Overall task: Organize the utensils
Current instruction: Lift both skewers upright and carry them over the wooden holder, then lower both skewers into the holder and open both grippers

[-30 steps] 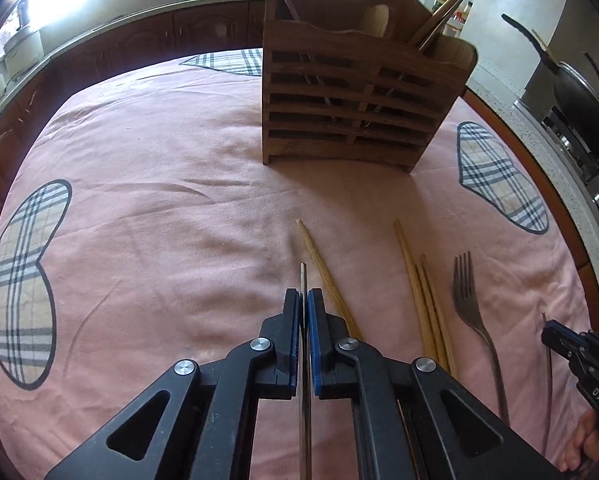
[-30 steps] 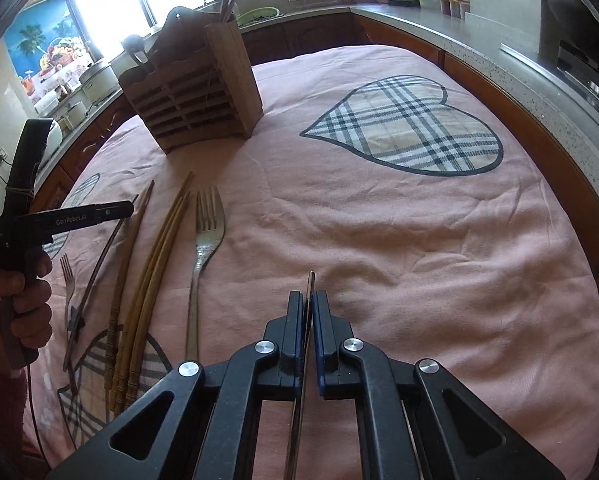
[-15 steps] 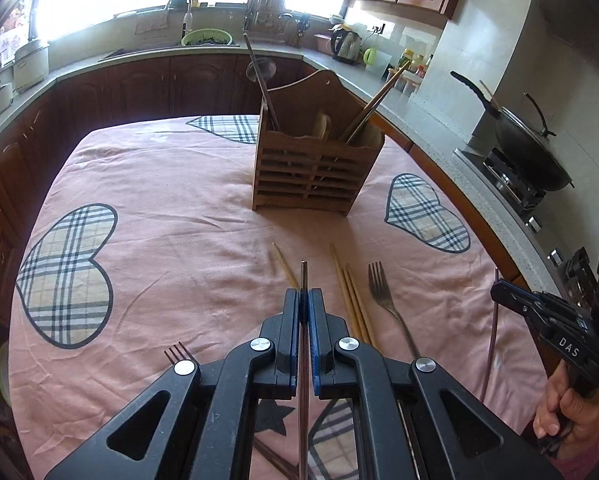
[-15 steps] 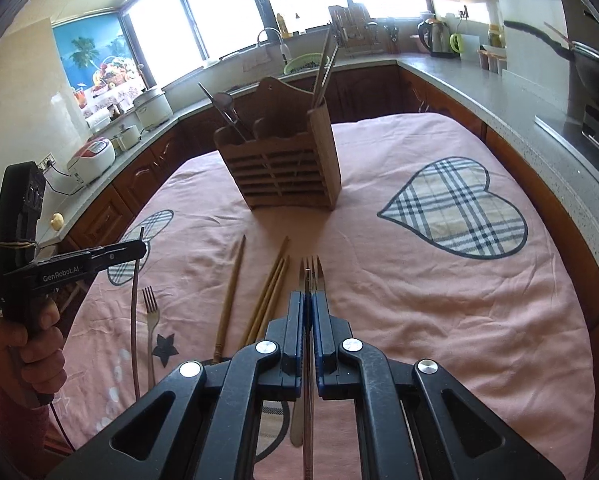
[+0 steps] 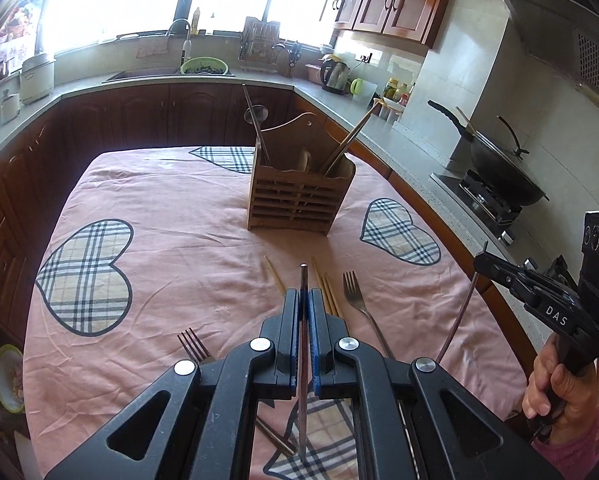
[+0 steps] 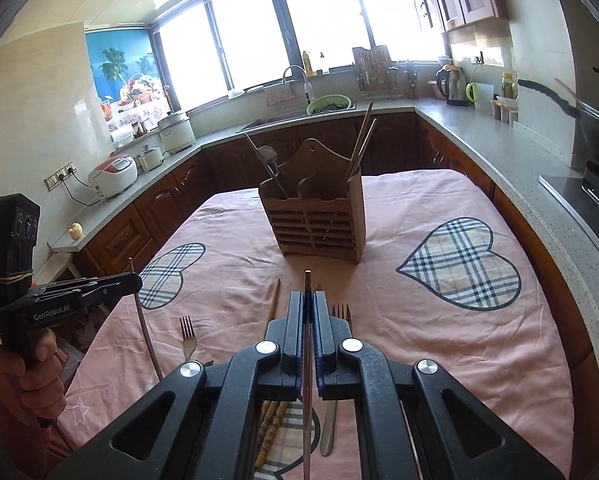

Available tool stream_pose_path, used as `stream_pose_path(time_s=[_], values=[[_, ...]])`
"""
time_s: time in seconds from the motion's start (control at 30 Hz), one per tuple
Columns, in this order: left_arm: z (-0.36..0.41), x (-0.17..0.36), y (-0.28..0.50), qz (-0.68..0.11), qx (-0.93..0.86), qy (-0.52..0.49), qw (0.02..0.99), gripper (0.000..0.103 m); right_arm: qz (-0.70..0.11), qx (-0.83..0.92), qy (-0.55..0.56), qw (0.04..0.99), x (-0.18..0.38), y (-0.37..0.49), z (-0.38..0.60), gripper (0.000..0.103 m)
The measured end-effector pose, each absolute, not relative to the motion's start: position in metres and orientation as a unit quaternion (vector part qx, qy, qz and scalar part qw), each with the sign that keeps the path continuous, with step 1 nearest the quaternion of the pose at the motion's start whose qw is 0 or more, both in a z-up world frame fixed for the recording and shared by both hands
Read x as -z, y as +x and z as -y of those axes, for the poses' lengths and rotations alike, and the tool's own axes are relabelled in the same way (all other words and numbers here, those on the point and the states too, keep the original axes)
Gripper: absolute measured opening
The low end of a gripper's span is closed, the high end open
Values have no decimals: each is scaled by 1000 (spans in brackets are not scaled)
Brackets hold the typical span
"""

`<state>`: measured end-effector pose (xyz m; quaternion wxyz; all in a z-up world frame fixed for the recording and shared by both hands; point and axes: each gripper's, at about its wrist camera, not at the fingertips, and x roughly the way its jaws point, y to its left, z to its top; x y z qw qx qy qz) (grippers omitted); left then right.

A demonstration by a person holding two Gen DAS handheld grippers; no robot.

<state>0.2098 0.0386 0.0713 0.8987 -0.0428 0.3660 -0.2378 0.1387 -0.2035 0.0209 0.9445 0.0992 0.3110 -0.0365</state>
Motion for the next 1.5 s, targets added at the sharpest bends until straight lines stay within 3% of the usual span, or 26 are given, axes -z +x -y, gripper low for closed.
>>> stream_pose_path(time_s=[0.77,1.5], values=[[-53,-113,212,-264,237,-55,933,3,-234,36,100,966,-65,162,209,4],[-33,-133,315,-163,221,-94,957,3,-108,64,104,987,-132,247,243,4]])
